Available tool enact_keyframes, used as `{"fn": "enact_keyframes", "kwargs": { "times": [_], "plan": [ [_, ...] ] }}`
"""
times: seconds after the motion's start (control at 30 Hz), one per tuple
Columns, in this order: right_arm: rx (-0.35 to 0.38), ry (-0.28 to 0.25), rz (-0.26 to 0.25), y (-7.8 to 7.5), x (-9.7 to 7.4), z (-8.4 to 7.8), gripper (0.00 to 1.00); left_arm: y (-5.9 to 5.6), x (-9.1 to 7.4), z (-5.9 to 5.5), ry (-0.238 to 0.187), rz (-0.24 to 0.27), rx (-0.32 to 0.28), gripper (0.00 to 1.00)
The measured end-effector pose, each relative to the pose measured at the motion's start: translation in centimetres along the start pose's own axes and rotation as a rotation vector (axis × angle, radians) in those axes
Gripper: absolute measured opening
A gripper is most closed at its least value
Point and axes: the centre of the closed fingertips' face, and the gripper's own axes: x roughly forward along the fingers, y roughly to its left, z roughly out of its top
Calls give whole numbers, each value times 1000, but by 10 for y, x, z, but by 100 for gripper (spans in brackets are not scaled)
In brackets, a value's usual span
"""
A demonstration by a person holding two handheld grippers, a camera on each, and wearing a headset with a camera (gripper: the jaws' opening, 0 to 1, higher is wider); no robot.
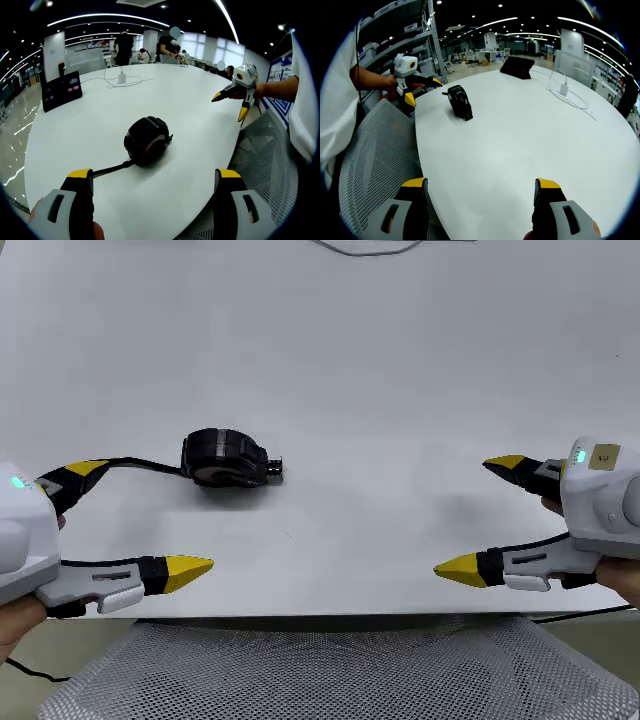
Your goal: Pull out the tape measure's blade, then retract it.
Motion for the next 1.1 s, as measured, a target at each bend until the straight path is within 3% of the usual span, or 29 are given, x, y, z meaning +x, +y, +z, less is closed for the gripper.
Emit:
{"fn": "enact_keyframes", "kwargs": {
  "times": [0.63, 1.1],
  "plan": [
    [-7, -4, -3, -2, 1, 1, 91, 1, 1, 2, -4, 1, 4, 99],
    [1, -10, 6, -2, 2, 2, 88, 3, 4, 2, -7, 0, -5, 99]
  ]
}}
